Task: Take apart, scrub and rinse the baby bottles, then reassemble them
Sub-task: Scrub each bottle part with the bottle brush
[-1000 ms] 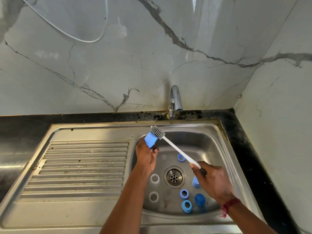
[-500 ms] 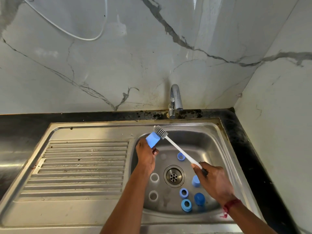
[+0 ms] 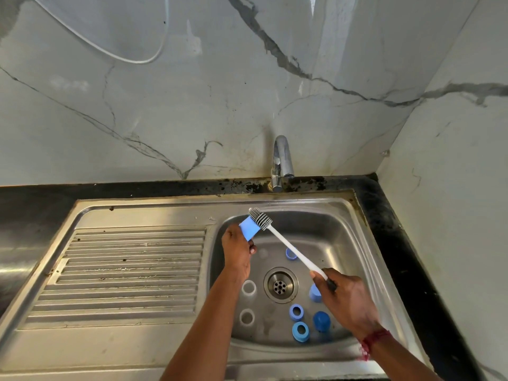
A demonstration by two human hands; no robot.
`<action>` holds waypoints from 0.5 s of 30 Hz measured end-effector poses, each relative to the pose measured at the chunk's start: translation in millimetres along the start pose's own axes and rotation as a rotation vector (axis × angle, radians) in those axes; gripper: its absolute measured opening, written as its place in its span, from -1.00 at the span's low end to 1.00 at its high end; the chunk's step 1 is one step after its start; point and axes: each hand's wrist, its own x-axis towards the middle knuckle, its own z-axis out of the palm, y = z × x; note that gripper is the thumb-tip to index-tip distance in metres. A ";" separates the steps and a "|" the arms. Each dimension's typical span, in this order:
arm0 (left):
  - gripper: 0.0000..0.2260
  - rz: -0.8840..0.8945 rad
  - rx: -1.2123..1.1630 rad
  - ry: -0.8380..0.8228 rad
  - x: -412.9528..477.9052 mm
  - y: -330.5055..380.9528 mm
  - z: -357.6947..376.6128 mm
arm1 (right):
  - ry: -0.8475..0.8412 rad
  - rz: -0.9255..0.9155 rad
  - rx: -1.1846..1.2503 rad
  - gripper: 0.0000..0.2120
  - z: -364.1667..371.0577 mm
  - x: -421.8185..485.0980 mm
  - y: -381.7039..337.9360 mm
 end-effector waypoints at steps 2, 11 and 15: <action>-0.79 -0.004 -0.001 0.003 -5.2 -0.4 2.2 | -0.022 0.029 0.012 -0.62 -1.7 -0.1 -1.4; -0.82 -0.130 -0.170 -0.040 -17.9 -18.0 -18.1 | 0.003 0.406 0.294 -0.53 -21.0 -16.4 -13.7; -0.91 -0.176 -0.155 -0.092 -28.9 -32.1 -28.5 | -0.060 0.579 0.276 -0.51 -21.7 -31.2 -11.8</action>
